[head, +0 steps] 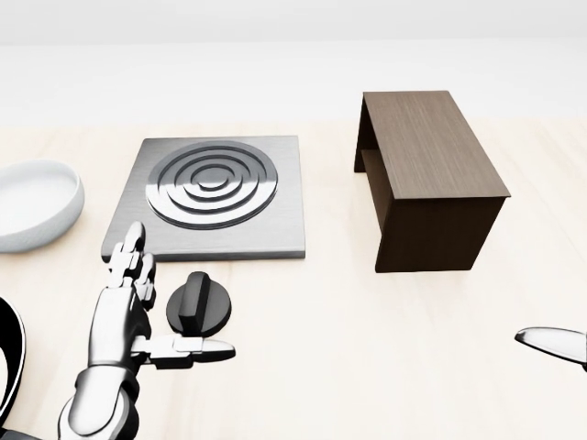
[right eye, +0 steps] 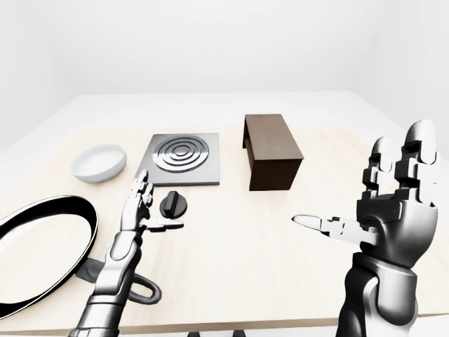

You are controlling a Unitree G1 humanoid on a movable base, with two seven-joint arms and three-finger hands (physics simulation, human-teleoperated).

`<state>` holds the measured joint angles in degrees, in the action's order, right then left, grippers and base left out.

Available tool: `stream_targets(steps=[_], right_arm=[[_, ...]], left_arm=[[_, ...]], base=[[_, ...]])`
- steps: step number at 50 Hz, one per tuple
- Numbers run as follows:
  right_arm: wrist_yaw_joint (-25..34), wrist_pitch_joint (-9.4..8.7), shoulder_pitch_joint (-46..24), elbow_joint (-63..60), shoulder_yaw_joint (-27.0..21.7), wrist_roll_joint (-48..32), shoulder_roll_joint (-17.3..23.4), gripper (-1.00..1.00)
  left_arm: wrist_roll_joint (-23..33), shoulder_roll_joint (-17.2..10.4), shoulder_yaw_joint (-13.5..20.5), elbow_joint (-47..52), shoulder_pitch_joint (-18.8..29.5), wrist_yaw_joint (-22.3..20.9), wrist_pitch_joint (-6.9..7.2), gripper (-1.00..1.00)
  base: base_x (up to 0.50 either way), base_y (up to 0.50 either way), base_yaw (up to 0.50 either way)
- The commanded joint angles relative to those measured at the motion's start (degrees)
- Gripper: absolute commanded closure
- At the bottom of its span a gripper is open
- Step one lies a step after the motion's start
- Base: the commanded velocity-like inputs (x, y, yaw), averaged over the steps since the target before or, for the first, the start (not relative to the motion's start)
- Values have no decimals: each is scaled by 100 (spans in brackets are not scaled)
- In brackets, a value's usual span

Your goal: Turn on the stove.

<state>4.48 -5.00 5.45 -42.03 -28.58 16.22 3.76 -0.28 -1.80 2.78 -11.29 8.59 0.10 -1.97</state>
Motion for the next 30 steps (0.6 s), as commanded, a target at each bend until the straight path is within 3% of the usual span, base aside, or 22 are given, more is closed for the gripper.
stream_targets(steps=[1,4,6,30], right_arm=[[9,0,8,48,20,-16,-7,-100],[13,0,23,58,42,-40,-18,-100],[24,0,30,58,21,-28,-18,-100],[28,0,25,68,34,-36,-16,-100]], left_arm=[[-37,-5,-24,-770,315,21,-283,-100],[-17,1,-45,-980,320,6,-303,-100],[81,50,-120,-1625,345,-16,-303,-100],[139,59,-131,-1885,373,-2,-303,-100]], base=[[0,0,0],[0,0,0],[0,0,0],[0,0,0]])
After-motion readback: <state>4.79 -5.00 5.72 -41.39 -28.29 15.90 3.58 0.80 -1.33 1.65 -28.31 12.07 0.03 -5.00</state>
